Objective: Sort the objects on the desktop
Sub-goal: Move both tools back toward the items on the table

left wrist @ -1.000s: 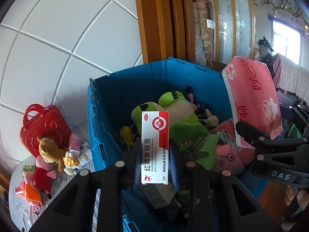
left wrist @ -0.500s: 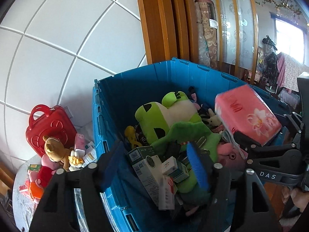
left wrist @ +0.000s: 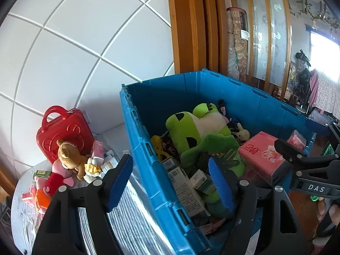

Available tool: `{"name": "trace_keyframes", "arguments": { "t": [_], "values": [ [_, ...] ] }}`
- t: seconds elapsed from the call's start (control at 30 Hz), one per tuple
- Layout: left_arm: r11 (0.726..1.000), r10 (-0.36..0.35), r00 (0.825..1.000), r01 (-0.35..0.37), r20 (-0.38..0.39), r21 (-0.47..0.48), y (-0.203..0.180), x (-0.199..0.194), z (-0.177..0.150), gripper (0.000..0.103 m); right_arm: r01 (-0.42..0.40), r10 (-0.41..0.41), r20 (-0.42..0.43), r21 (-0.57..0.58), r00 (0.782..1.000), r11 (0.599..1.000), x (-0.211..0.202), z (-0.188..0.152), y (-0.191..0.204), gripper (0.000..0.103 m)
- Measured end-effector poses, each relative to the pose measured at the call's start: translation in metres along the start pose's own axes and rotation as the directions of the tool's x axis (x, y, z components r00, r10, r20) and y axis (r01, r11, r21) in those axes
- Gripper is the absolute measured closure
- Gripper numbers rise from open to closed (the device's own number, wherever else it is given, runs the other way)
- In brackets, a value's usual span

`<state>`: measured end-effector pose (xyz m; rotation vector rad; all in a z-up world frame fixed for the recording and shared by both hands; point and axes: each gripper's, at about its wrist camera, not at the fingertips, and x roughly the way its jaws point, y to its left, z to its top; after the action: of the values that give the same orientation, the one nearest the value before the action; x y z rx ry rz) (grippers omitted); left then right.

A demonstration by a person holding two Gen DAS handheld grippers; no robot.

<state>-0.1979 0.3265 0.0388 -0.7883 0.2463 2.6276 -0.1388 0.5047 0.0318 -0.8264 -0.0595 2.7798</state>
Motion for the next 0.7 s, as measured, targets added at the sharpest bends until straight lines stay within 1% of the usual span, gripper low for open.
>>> {"name": "trace_keyframes", "arguments": {
  "t": [0.1, 0.17, 0.23, 0.33, 0.47, 0.6, 0.7],
  "values": [
    [0.998, 0.035, 0.999, -0.035, 0.016, -0.045, 0.027, -0.015, -0.008, 0.024, -0.024, 0.024, 0.037, -0.020, 0.999, 1.000, -0.017, 0.008, 0.019, 0.000],
    [0.995, 0.067, 0.997, -0.065, 0.024, -0.078, 0.048, -0.024, -0.015, 0.013, -0.053, 0.055, 0.065, -0.040, 0.996, 0.998, -0.029, 0.013, 0.037, 0.000],
    [0.989, 0.098, 0.995, -0.095, 0.023, -0.118, 0.071, -0.033, -0.023, 0.011, -0.092, 0.098, 0.086, -0.066, 0.992, 0.994, -0.038, 0.018, 0.058, 0.000],
    [0.973, 0.136, 0.991, -0.132, 0.010, -0.188, 0.112, -0.044, -0.036, 0.011, -0.145, 0.158, 0.104, -0.116, 0.982, 0.983, -0.047, 0.024, 0.095, 0.000],
    [0.938, 0.220, 0.975, -0.218, -0.021, -0.269, 0.171, -0.056, -0.055, 0.011, -0.225, 0.246, 0.103, -0.180, 0.964, 0.957, -0.052, 0.032, 0.151, 0.000],
    [0.888, 0.289, 0.954, -0.298, -0.081, -0.349, 0.229, -0.066, -0.077, 0.011, -0.308, 0.335, 0.083, -0.240, 0.939, 0.921, -0.053, 0.037, 0.208, 0.000],
    [0.857, 0.329, 0.935, -0.353, -0.129, -0.376, 0.266, -0.069, -0.094, 0.011, -0.359, 0.388, 0.049, -0.286, 0.920, 0.888, -0.047, 0.037, 0.252, 0.000]
  ]
}}
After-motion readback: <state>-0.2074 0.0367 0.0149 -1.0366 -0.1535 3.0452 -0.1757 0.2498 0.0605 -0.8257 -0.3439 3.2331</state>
